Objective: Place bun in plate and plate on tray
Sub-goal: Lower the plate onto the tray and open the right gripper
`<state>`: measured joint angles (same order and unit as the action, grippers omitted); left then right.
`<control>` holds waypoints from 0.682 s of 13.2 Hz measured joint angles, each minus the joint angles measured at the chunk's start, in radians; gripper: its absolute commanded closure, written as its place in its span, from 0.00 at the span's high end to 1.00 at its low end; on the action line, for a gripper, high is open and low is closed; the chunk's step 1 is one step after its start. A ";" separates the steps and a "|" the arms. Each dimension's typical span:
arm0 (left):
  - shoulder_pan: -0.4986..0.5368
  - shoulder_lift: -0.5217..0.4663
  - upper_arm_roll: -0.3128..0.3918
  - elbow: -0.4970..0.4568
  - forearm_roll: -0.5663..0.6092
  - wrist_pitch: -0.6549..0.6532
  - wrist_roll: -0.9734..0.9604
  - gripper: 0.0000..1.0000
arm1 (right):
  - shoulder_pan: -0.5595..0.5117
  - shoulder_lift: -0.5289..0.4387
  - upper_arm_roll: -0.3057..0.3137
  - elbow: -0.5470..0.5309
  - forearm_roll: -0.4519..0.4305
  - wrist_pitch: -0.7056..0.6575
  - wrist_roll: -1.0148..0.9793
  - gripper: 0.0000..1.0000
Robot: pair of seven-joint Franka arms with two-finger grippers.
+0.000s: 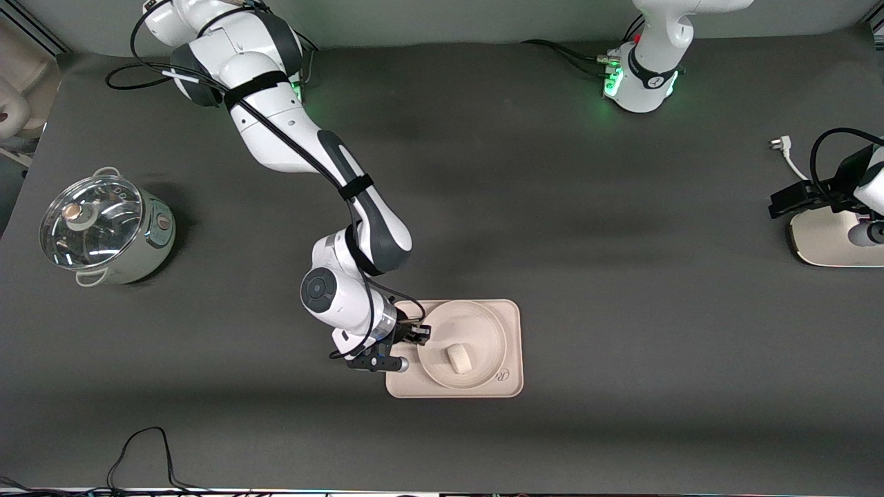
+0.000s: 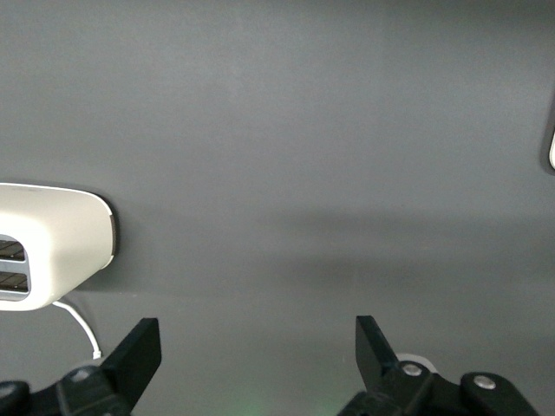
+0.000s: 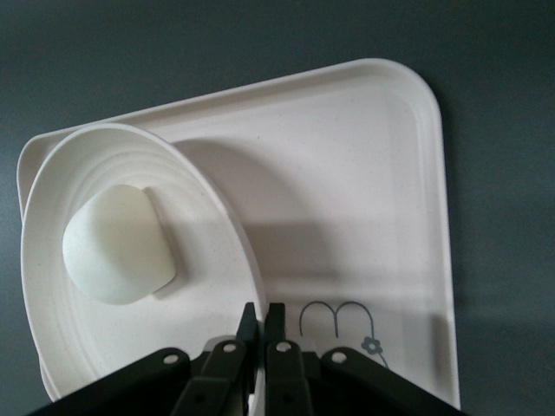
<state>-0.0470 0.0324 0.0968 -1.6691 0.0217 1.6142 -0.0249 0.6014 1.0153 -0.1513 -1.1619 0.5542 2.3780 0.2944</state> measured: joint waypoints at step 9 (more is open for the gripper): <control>-0.001 -0.003 -0.033 0.005 -0.003 -0.005 -0.040 1.00 | -0.016 0.010 0.002 0.024 -0.001 0.000 -0.010 1.00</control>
<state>-0.0477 0.0297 0.0641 -1.6640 0.0184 1.6097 -0.0650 0.5857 1.0251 -0.1497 -1.1382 0.5536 2.3781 0.2843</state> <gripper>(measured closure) 0.000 0.322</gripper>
